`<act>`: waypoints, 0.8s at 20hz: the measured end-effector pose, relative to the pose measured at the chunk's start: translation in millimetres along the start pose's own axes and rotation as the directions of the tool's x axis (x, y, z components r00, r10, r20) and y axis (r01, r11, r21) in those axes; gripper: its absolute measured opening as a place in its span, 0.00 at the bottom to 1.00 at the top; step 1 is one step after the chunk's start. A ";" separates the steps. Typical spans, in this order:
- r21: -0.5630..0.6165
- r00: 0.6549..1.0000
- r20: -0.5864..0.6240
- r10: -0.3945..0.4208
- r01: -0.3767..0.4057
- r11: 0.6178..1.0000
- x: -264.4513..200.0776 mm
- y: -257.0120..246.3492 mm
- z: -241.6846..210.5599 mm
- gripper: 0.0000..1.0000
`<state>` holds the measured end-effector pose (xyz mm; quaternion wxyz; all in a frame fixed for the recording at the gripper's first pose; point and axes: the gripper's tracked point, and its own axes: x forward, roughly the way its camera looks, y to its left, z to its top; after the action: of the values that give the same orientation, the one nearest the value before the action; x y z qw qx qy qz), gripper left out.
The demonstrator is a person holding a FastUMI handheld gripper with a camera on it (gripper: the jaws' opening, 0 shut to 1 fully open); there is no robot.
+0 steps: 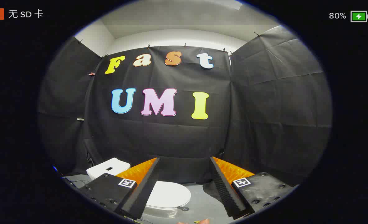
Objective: Open the toilet lid.
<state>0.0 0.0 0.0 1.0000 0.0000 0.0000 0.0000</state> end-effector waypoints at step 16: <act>-0.011 1.000 0.000 0.004 -0.004 1.000 1.1 2.8 -1.7 0.97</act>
<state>1.1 2.8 -1.7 1.0000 -0.0056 -0.0001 0.0022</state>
